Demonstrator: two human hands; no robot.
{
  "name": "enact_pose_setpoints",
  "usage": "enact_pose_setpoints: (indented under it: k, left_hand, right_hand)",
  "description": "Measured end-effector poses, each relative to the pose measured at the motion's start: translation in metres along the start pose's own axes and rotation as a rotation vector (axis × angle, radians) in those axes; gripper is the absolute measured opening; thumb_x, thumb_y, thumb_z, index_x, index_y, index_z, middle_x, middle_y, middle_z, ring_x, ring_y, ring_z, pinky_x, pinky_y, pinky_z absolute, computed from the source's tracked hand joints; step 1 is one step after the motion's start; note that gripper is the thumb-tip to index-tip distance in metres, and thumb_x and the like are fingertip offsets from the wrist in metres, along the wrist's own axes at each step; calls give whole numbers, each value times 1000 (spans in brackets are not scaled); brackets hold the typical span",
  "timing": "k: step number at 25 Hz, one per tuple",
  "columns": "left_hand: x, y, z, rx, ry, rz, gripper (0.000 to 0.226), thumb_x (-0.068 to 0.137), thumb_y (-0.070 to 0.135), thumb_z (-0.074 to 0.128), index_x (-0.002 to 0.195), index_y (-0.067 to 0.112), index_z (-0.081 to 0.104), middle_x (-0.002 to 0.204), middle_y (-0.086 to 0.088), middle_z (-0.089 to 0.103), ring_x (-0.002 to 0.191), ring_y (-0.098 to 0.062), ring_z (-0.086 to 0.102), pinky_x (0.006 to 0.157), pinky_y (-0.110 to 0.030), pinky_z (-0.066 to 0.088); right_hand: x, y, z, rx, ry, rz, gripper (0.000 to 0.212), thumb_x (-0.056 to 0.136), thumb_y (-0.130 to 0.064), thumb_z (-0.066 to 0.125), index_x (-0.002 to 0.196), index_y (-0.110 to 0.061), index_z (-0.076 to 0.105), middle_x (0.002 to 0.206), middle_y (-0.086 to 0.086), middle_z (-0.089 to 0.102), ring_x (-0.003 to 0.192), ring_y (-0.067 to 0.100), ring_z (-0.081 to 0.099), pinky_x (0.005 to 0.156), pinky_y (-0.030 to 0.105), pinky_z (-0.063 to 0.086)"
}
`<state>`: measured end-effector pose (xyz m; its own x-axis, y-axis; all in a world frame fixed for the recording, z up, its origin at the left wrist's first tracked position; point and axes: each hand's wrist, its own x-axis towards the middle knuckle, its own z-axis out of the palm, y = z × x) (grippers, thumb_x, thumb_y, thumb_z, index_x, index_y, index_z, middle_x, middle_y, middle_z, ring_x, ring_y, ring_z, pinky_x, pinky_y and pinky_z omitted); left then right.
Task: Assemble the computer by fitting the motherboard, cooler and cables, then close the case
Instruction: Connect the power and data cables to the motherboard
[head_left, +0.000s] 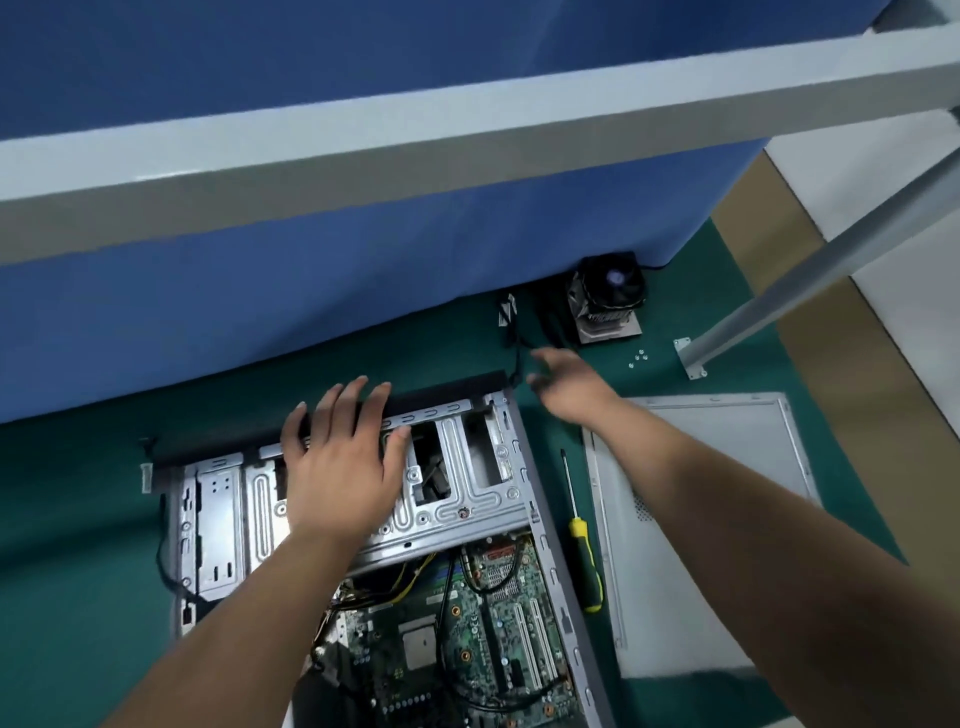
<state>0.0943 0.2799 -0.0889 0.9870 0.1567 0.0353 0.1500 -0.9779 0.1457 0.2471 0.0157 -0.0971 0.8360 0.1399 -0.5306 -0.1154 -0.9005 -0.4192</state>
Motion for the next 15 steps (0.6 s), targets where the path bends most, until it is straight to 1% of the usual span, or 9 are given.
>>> enact_pose_setpoints:
  k: [2, 4, 5, 7, 9, 11, 13, 15]
  left_hand:
    - [-1, 1, -1, 7, 13, -5, 53, 103, 54, 28, 146, 29, 46, 152, 2, 47, 145, -22, 37, 121, -53, 17]
    - [-2, 1, -1, 14, 24, -1, 53, 103, 53, 31, 146, 28, 47, 151, 1, 47, 144, -23, 38, 120, -53, 16]
    - [-2, 0, 0, 14, 29, 2, 53, 103, 52, 32, 146, 27, 47, 150, 1, 47, 143, -24, 39, 120, -53, 16]
    - [-1, 0, 2, 20, 32, 4, 52, 103, 52, 33, 146, 27, 48, 150, 0, 48, 142, -25, 40, 121, -53, 16]
    - [-1, 1, 3, 28, 49, 6, 52, 103, 51, 34, 145, 25, 49, 149, 0, 49, 140, -26, 42, 121, -52, 16]
    - [-2, 1, 3, 28, 62, 11, 51, 103, 50, 35, 145, 25, 50, 148, -1, 50, 139, -27, 44, 121, -52, 15]
    - [-2, 1, 3, 30, 71, 12, 51, 102, 50, 35, 144, 25, 50, 147, -1, 50, 138, -27, 44, 121, -52, 16]
    - [-2, 1, 2, 32, 70, 10, 51, 102, 50, 35, 144, 25, 50, 147, -1, 50, 137, -27, 45, 121, -52, 16]
  right_hand:
    - [31, -9, 6, -46, 82, 36, 54, 103, -36, 52, 150, -11, 41, 154, 17, 39, 137, 37, 44, 112, 41, 39]
    - [49, -13, 20, -143, 138, 75, 54, 101, -38, 54, 142, -5, 43, 146, 21, 41, 132, 43, 43, 106, 46, 41]
    - [54, -13, 27, -181, 147, 98, 52, 100, -38, 56, 139, -4, 43, 143, 21, 40, 130, 43, 42, 104, 47, 42]
    - [59, -11, 39, -191, 162, 131, 45, 100, -30, 57, 135, -4, 44, 140, 20, 40, 130, 41, 42, 101, 46, 43]
    - [62, -10, 43, -200, 185, 142, 40, 98, -20, 55, 133, -5, 44, 138, 18, 44, 129, 38, 45, 99, 46, 45]
    - [64, -11, 40, -228, 189, 151, 37, 95, -16, 52, 130, -6, 47, 135, 18, 50, 127, 39, 50, 96, 46, 47]
    - [67, -12, 34, -265, 175, 153, 34, 92, -10, 49, 126, -8, 52, 129, 17, 57, 120, 40, 58, 90, 45, 49]
    - [68, -13, 32, -311, 163, 145, 30, 91, -5, 48, 119, -9, 57, 122, 16, 63, 113, 41, 63, 80, 42, 49]
